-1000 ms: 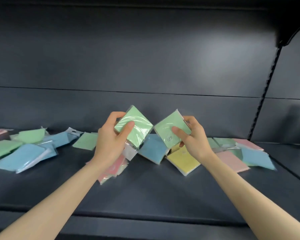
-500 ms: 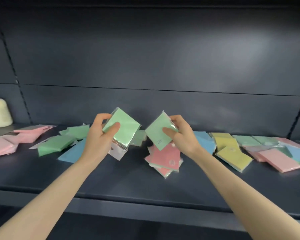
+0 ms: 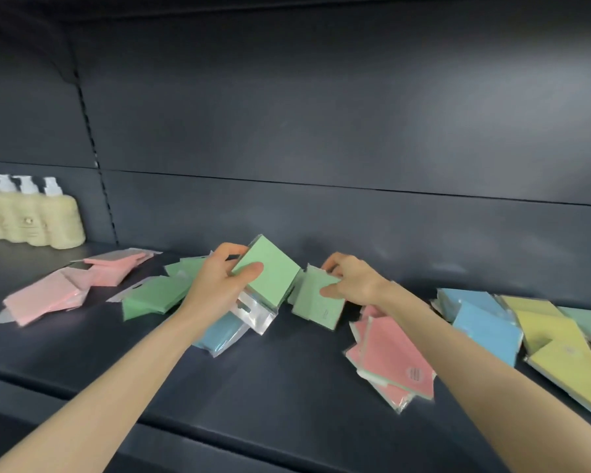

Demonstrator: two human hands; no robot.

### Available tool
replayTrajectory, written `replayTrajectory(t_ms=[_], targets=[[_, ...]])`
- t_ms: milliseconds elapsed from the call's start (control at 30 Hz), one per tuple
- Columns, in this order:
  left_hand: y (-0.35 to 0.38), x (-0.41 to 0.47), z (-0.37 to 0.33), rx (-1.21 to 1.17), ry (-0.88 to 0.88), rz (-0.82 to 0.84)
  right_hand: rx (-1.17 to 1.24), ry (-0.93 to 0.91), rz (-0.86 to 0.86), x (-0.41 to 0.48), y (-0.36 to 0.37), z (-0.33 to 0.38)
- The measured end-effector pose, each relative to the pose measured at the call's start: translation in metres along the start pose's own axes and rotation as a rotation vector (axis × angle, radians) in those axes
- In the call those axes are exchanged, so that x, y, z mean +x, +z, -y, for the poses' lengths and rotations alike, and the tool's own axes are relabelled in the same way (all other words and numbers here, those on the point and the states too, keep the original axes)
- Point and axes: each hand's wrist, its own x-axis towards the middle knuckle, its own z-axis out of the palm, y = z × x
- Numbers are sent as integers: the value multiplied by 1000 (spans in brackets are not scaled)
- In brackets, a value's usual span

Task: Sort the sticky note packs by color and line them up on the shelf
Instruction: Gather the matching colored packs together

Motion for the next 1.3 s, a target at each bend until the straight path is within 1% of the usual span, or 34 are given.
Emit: replayTrajectory(t_ms=[67, 167, 267, 400, 500, 633, 800, 900, 1000, 1133, 1300], targets=[[1, 7, 4, 3, 0, -9, -140, -1, 24, 6, 0, -2], [1, 14, 8, -20, 35, 17, -202, -27, 42, 13, -3, -1], [-7, 21, 9, -21, 63, 37, -34, -63, 57, 14, -9, 13], [-29, 36, 9, 11, 138, 53, 203, -131, 75, 11, -8, 50], [-53, 49, 12, 47, 190, 93, 295, -168, 99, 18, 4, 80], [-97, 71, 24, 58, 184, 85, 227, -158, 17, 39, 31, 117], [-166, 98, 55, 152, 138, 257, 231, -64, -30, 65, 84, 156], [-197, 111, 73, 215, 129, 344, 167, 9, -72, 77, 117, 173], [-211, 118, 89, 314, 150, 392, 95, 75, -99, 87, 140, 184], [-215, 131, 106, 422, 162, 426, -12, 150, -78, 95, 155, 191], [-211, 138, 121, 564, 147, 500, -199, 170, -109, 98, 164, 191]])
